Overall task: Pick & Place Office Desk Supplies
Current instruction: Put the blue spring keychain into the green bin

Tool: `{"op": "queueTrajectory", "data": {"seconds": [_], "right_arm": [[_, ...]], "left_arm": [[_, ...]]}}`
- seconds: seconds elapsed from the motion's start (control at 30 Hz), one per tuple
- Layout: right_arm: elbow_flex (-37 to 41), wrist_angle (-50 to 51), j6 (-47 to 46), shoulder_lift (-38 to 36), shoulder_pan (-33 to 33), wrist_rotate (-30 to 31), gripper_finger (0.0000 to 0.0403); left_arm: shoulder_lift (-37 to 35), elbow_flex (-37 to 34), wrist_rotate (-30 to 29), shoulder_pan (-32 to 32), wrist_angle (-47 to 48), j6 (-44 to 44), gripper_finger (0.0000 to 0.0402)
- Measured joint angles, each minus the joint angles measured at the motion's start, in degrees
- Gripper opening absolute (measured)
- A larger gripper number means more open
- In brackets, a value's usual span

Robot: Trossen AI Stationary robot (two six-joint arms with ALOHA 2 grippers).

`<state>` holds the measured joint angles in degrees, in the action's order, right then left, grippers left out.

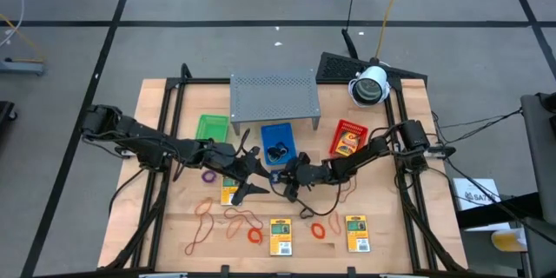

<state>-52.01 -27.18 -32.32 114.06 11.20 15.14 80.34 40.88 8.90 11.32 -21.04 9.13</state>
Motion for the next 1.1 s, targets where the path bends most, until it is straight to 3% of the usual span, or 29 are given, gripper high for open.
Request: {"op": "queueTrajectory", "data": {"seconds": [0.13,0.2,0.37,0.53,0.7,0.9,1.1], "right_arm": [[0.0,1.0,-0.1,0.0,0.1,-0.5,0.0024],[0.0,1.0,-0.1,0.0,0.1,-1.7,0.0009],[0.0,-0.2,-1.2,0.0,0.3,-5.4,0.0003],[0.4,-10.2,3.5,-0.1,2.5,-10.5,0.0000],[0.3,-15.6,8.8,-3.2,3.9,-9.8,0.0000],[0.2,-14.4,15.2,-8.7,3.9,-9.4,0.0000],[0.2,-6.2,19.6,-15.8,3.9,-7.7,0.0000]], "left_arm": [[0.0,0.0,0.0,0.0,0.0,0.0,0.0225],[0.0,0.0,0.0,0.0,0.0,0.0,0.0225],[0.0,0.0,0.0,0.0,0.0,0.0,0.0225],[0.0,0.0,-0.1,0.0,0.0,0.0,0.0225],[0.0,0.0,-1.0,0.0,0.0,0.0,0.0225],[0.0,0.0,-5.4,0.0,-0.1,-0.1,0.0225],[0.0,0.0,-6.3,0.0,-0.2,-0.1,0.0225]]}}
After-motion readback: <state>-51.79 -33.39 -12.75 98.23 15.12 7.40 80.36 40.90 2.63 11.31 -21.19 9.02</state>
